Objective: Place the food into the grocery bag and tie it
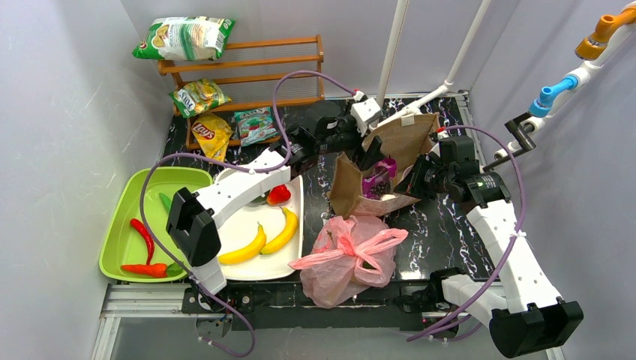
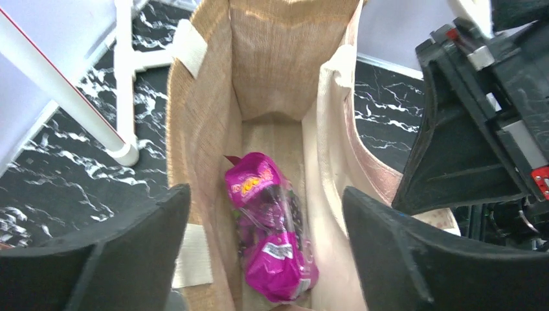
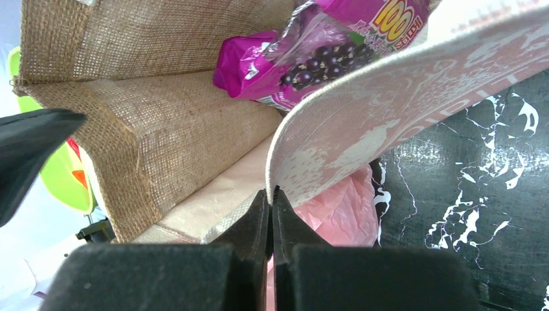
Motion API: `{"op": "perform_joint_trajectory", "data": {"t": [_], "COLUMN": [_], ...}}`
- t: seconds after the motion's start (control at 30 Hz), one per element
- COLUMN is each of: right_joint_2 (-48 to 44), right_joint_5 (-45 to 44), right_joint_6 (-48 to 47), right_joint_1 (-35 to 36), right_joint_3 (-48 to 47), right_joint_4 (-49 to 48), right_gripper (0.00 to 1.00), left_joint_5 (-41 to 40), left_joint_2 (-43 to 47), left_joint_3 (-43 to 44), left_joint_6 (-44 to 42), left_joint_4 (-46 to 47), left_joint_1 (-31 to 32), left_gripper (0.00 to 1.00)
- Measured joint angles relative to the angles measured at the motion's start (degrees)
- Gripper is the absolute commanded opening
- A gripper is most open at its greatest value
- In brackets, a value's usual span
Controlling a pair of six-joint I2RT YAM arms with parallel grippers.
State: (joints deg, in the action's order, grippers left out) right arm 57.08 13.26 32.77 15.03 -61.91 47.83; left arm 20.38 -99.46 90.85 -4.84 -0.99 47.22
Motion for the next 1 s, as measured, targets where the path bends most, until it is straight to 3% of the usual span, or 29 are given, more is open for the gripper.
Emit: {"op": "perform_joint_trajectory", "data": {"t": [0.37, 0.7, 1.0], "right_joint_2": [0.3, 0.6, 0.7], "right_joint_5": [0.3, 0.4, 0.4], "right_joint_6": [0.0, -0.1, -0.2], "right_joint_1": [0.0, 0.0, 0.0], "right_joint_3": [0.0, 0.0, 0.0], "right_joint_4": [0.0, 0.0, 0.0], "right_gripper": [0.01, 0.01, 0.01], "left_joint_5": [-2.9, -15.3, -28.5], "left_joint_2": [3.8, 10.6, 15.7], "left_joint_3": [-0.6, -6.4, -11.9], "left_joint_6": [-0.3, -2.9, 4.1], "left_joint_4": [1.5, -1.6, -2.0], "left_joint_1": [0.0, -1.4, -12.7], "left_gripper": [0.98, 0.98, 0.98]}}
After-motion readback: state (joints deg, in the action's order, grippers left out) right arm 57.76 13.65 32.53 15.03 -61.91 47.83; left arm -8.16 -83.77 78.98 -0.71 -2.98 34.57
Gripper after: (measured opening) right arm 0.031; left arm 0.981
